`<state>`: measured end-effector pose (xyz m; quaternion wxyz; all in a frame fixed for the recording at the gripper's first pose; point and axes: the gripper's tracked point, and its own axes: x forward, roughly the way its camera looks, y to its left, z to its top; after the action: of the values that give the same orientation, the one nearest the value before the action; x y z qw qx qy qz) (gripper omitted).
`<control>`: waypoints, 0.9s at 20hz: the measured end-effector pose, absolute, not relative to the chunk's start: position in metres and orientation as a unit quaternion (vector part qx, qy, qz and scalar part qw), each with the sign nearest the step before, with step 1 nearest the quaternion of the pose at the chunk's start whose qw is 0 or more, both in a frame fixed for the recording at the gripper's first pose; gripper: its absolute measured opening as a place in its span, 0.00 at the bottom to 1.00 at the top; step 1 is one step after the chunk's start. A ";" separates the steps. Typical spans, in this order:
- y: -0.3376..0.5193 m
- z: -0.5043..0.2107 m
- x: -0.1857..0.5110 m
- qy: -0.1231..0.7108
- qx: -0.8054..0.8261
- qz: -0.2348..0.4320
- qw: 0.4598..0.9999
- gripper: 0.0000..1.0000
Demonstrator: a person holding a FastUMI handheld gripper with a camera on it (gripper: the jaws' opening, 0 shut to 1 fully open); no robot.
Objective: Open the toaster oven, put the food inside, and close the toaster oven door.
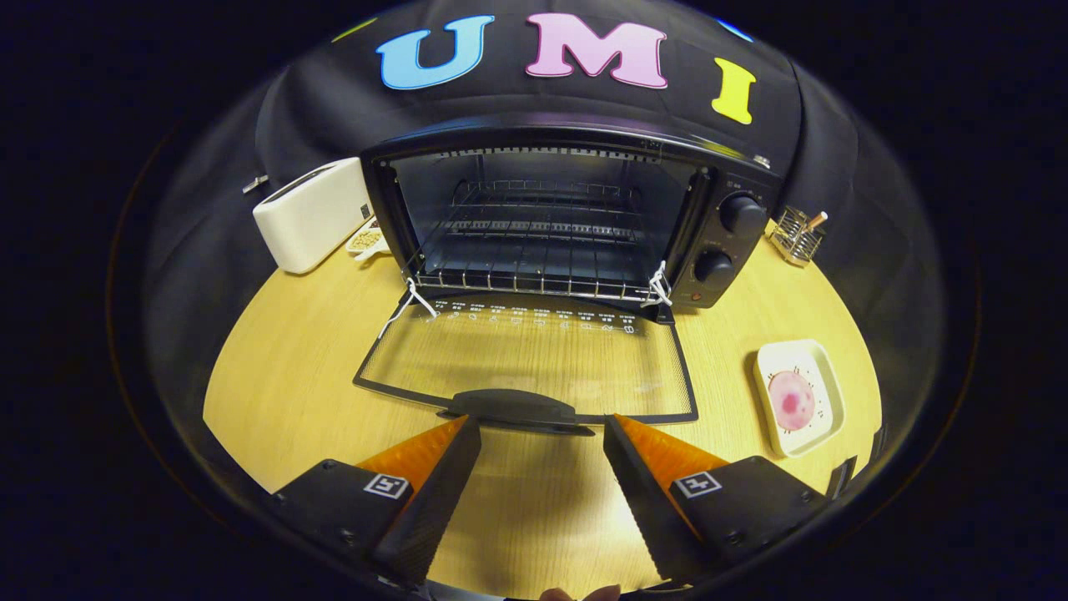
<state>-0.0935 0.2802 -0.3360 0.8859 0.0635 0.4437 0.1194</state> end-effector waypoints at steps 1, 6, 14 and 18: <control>0.279 -0.334 -0.094 0.446 0.072 0.121 0.884 0.98; 0.254 -0.310 -0.090 0.420 0.077 0.150 0.892 0.98; 0.149 -0.293 -0.085 0.444 0.081 0.195 0.871 0.98; 0.080 -0.309 -0.075 0.486 0.079 0.191 0.849 0.99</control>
<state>-0.0751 0.0799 -0.3091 0.8494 0.0794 0.4856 0.1910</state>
